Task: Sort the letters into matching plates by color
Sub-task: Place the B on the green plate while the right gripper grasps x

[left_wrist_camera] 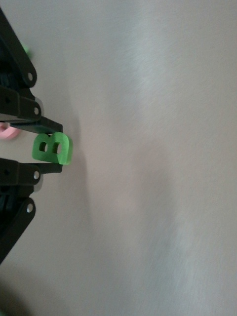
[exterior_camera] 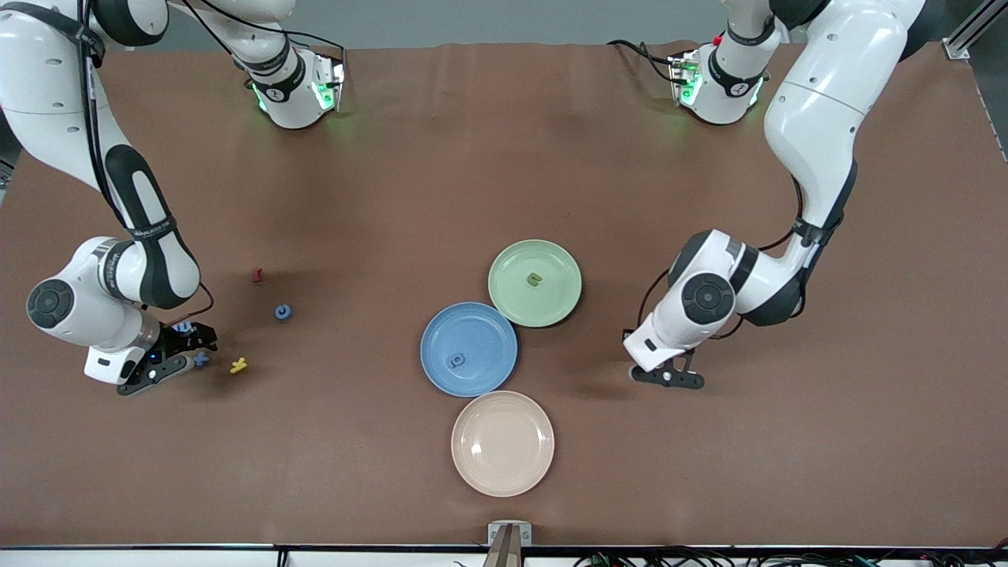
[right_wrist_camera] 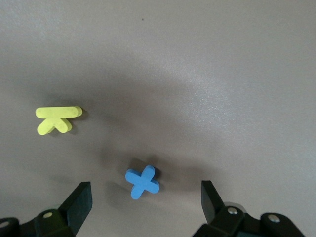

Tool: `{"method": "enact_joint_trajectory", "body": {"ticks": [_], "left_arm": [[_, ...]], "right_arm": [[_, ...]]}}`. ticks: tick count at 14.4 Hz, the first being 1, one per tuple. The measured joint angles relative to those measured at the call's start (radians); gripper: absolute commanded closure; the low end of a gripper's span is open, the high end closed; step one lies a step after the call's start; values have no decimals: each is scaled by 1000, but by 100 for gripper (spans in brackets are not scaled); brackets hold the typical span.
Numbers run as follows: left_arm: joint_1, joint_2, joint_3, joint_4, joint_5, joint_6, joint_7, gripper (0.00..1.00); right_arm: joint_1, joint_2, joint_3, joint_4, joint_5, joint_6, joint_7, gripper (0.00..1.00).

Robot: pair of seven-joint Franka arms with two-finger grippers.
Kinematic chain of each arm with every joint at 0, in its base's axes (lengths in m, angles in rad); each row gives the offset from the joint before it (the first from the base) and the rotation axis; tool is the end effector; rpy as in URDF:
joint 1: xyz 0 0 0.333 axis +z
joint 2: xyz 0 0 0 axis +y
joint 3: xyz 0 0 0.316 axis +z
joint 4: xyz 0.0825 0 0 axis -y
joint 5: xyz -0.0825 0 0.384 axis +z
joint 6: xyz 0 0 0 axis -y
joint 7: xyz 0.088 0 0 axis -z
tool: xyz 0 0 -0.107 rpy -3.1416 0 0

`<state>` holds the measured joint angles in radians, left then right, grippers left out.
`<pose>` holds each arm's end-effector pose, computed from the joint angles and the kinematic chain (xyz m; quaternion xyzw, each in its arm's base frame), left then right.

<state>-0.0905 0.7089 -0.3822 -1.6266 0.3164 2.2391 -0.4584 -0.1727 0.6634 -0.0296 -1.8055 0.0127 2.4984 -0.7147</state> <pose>0.6281 -0.2747 0.2251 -0.9975 0.0684 0.0157 0.0060 0.6414 -0.1303 0.1780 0.9677 0.2517 0.0111 0.0113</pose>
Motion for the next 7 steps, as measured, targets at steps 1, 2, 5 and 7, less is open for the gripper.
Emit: {"method": "enact_joint_trajectory", "body": {"ticks": [1,2,5,7], "left_arm": [[-1,-16,-30,0,0,-39,-35,81],[-3,-29,-60,-3,0,-70,-67,81],[-12,-45,-132,-25,0,-98,-172,81],[-37,-45,-153,-44,0,-98,-235,81]], "right_arm": [[0,5,0,0,0,0,-2,7],[0,8,0,0,0,0,-3,8],[0,16,0,0,0,0,-5,19],[0,17,0,0,0,1,-6,27]]}}
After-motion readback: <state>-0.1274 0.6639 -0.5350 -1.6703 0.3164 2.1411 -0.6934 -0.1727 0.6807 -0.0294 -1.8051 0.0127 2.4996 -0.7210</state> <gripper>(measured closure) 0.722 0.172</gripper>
